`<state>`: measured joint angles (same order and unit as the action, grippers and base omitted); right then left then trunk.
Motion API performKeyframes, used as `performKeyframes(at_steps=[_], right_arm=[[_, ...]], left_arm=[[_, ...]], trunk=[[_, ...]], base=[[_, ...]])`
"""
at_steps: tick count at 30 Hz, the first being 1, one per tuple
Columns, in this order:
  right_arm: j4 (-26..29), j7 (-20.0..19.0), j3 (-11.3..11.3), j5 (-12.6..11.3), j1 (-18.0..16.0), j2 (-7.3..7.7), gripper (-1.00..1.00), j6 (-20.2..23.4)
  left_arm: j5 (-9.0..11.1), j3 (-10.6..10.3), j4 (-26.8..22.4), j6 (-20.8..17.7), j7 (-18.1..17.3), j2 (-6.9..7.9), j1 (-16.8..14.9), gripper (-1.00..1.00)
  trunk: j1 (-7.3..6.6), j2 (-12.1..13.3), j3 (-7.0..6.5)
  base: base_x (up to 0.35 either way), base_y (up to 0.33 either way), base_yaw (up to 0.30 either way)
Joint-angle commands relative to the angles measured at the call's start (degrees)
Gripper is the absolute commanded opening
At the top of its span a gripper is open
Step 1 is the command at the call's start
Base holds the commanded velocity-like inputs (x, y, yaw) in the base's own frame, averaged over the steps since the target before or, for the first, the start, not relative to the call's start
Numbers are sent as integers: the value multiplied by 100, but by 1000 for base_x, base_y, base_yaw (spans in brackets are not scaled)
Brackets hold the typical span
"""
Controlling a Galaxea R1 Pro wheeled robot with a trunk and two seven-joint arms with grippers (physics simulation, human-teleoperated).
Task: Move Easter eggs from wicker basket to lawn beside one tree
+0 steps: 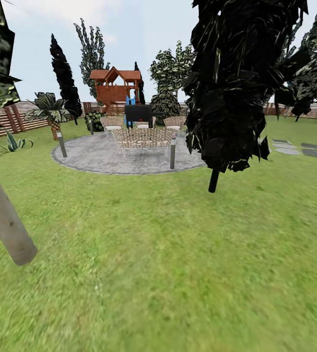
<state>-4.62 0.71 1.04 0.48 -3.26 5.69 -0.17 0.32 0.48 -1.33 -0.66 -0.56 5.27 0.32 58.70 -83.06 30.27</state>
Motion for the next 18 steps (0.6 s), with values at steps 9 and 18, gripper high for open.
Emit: performKeyframes(at_steps=[9,18], right_arm=[[-11,8,10,3,-8,2,100,5],[-12,4,11,6,-8,2,100,2]], left_arm=[[3,4,-11,-9,-6,1,3,100],[3,4,-12,-7,-6,1,3,100]], trunk=[[3,-2,4],[3,-2,4]], base=[[332,0,0],[333,0,0]])
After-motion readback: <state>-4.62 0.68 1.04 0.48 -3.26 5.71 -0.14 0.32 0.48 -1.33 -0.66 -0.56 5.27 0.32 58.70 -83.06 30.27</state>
